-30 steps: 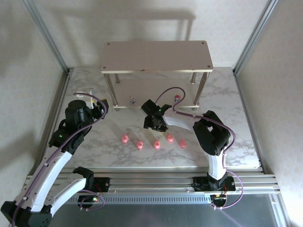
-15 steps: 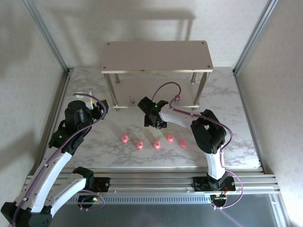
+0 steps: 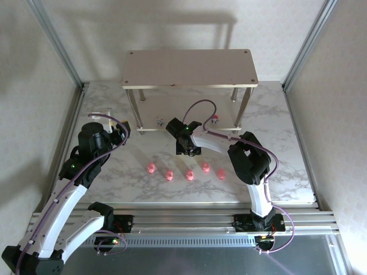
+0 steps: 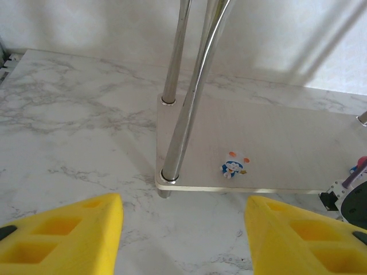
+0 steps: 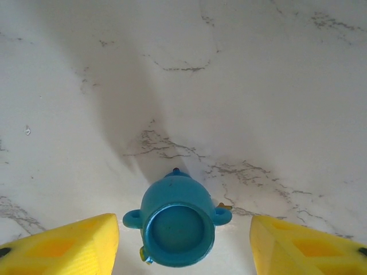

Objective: Place and organize the plastic toys onto the shelf

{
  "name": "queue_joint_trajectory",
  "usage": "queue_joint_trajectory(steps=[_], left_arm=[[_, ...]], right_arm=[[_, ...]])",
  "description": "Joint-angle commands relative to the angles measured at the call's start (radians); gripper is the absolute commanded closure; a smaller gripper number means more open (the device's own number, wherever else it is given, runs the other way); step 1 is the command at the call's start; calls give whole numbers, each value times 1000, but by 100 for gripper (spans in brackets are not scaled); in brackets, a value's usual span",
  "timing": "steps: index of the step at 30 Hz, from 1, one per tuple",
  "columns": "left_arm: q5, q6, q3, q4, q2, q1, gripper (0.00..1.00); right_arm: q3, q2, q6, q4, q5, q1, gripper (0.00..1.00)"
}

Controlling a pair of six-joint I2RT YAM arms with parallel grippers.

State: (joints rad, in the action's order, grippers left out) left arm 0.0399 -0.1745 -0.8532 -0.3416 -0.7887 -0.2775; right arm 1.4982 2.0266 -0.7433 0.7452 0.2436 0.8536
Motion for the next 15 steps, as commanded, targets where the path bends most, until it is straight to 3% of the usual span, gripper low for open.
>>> queue_joint_trajectory(steps=[1, 15], left_arm=[[-9, 24, 7, -2, 11, 12, 42], [-14, 36, 6, 1, 0, 25, 42]], right_arm=[[34, 15, 14, 15, 32, 10, 38], [46, 34, 29, 7, 25, 9, 49]])
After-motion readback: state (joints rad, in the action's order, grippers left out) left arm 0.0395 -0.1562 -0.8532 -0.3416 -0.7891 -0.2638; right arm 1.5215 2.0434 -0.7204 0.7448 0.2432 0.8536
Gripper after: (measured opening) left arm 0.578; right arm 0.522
